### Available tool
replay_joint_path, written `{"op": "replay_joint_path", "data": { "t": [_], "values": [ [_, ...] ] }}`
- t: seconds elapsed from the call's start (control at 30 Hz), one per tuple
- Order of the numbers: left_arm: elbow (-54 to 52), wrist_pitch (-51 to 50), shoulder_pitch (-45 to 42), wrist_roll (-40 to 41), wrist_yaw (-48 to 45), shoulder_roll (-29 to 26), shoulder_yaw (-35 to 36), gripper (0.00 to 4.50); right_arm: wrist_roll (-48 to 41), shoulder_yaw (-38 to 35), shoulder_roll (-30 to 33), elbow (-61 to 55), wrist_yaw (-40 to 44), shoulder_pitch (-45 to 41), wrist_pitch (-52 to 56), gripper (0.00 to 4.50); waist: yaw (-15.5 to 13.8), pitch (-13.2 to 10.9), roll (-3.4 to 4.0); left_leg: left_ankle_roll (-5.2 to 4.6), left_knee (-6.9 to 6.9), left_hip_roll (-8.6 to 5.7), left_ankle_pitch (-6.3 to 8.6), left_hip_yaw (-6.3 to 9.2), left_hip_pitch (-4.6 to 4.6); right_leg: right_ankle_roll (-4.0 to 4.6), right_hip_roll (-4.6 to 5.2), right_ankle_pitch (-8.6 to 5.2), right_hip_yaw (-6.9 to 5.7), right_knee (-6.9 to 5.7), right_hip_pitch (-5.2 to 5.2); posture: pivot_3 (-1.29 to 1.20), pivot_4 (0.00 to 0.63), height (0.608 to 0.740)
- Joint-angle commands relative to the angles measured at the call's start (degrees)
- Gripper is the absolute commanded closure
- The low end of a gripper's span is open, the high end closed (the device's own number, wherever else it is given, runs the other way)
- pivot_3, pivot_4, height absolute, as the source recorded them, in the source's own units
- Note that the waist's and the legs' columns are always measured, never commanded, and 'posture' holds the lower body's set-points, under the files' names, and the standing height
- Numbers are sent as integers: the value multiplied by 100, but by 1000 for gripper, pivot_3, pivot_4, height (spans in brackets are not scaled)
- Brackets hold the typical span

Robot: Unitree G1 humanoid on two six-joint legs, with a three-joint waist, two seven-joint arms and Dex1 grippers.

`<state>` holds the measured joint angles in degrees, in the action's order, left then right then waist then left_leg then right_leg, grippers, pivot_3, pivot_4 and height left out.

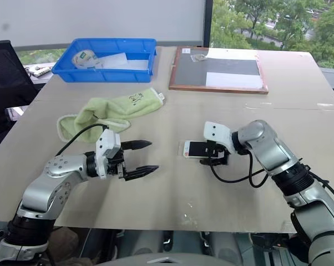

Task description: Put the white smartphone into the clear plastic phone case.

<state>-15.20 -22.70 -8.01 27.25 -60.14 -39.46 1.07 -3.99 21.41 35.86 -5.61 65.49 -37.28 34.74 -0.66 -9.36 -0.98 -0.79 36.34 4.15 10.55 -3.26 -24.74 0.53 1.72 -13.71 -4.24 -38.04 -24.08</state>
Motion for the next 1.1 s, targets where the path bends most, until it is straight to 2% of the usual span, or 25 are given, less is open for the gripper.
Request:
{"op": "replay_joint_path", "data": {
  "t": [0.03, 0.1, 0.23, 0.3, 0.47, 0.57, 0.67, 0.8, 0.93, 0.97, 1.0, 1.1],
  "values": [
    [-114, -25, -154, 85, 1, 0, 13, 251, -450, -462, -72, -417, -42, -210, 389, 930, -6, 0, 0, 0, 0, 1, 0, -4, 1, 0, -3, 0, 0, 0, 0, 0, 150, 740],
    [-74, -74, -238, 121, -17, 22, 2, 815, -506, -386, -185, -441, -132, -118, 440, 1826, -11, 0, 0, 0, 0, 2, 0, -10, 1, 0, -2, -1, -1, 3, 1, 0, 150, 740],
    [-69, -144, -358, 109, 8, 43, 4, 2719, -397, -189, -587, -167, -523, 37, 389, 3769, -9, 0, 0, 1, -3, 1, 1, -22, -1, 0, -1, -1, 4, 4, -2, 0, 150, 740],
    [-132, -233, -390, 128, 45, 32, 18, 3539, -183, -29, -718, 187, -756, 141, 190, 4496, -8, 0, 0, 1, -3, 1, 1, -27, -1, 0, -4, 0, 7, 3, -4, 0, 150, 740],
    [-312, -492, -467, 215, 166, 7, 67, 3539, 387, 565, -628, 799, -889, 367, -154, 4496, -8, 7, -8, 0, -3, -1, 1, -37, 6, -2, -12, 0, 23, 2, -3, 0, 150, 740],
    [-369, -594, -469, 248, 224, -10, 74, 3539, 507, 666, -572, 852, -883, 468, -308, 4496, -8, 12, -9, 1, -2, 2, 1, -36, 17, 2, -12, -1, 24, 2, 7, 0, 150, 740],
    [-356, -697, -479, 237, 299, -8, 54, 3539, 208, 247, -657, 486, -1001, 479, -111, 4496, -18, 16, -14, 1, -2, 2, 1, -35, 25, 18, -9, -11, 21, 2, 18, 0, 150, 740],
    [-164, -1025, -637, -122, 730, 49, -239, 3539, -914, -894, -751, -820, -1028, 472, 663, 4496, -29, 10, -12, 0, -2, 0, 0, -32, 8, 14, -1, -9, 17, 2, 7, 0, 150, 740],
    [124, -1158, -904, -314, 1031, 331, -515, 3539, -1347, -1503, -327, -1935, -1196, 758, 1401, 4496, -33, 5, -7, 0, -2, -3, 0, -26, -3, -5, -8, 2, 29, 2, -8, 0, 150, 740],
    [164, -1164, -930, -300, 984, 375, -567, 4068, -1367, -1616, -192, -2126, -1286, 885, 1523, 4500, -35, 7, -12, 0, -3, -2, 1, -26, -5, -5, -8, 2, 28, 4, -8, 0, 150, 740],
    [193, -1154, -923, -309, 914, 382, -632, 4408, -1307, -1678, -30, -2258, -1393, 1028, 1574, 4500, -35, 8, -13, 0, -4, -3, 1, -29, -5, -4, -7, 2, 24, 5, -7, 0, 150, 740],
    [454, -940, -939, -526, 810, 399, -861, 4473, -1174, -1893, 350, -2479, -1696, 1492, 1682, 4500, -24, 5, -13, 0, -5, -3, 2, -32, -4, -3, -1, 1, 27, 6, -9, 0, 150, 740]
  ]
}}
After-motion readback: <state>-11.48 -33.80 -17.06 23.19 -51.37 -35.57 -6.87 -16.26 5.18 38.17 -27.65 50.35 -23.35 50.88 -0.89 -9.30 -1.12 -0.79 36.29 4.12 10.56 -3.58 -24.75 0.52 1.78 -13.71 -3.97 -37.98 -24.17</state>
